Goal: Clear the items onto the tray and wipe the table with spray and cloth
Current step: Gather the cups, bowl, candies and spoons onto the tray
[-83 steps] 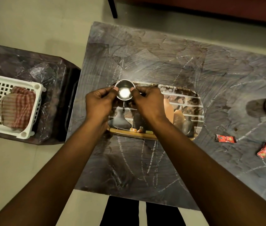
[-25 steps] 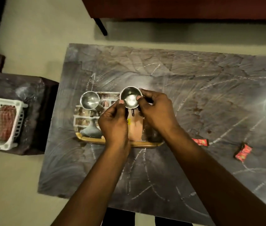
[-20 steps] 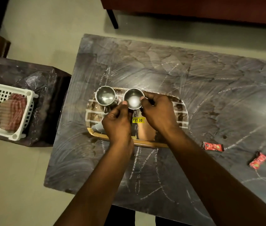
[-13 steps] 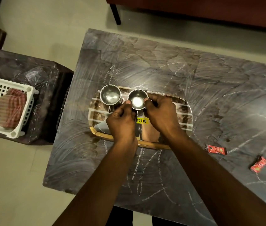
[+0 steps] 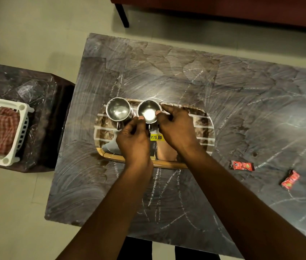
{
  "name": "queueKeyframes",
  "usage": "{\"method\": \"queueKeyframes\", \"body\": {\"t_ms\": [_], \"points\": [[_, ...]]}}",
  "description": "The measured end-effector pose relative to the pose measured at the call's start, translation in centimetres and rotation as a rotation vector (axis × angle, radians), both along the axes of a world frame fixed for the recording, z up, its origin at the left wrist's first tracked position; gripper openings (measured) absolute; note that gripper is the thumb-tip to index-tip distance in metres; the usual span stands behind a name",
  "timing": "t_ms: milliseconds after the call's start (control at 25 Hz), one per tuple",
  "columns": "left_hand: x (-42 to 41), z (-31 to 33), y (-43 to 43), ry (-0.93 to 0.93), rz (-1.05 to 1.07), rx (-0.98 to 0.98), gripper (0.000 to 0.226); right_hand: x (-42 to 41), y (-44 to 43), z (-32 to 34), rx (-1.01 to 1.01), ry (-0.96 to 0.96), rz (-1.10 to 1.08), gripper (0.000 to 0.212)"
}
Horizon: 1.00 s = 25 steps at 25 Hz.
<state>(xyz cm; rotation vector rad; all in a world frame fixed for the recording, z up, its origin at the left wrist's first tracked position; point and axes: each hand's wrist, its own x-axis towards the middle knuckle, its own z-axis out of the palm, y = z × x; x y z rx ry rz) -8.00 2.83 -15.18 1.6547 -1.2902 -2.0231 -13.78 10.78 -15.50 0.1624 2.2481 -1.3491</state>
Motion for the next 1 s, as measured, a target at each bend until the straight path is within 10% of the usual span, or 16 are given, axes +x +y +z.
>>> {"method": "queueKeyframes", "body": {"t_ms": [280, 1000], "points": [[2.3, 2.5, 4.4, -0.010, -0.252, -0.360, 0.017, 0.4, 6.1, 0.8, 0.023, 0.055, -0.108, 0.029], [3.4, -0.1, 38.8, 0.006, -1.154, -0.029, 0.031, 12.2, 54.0, 3.4, 0.534, 0.114, -0.896, 0.028]]}}
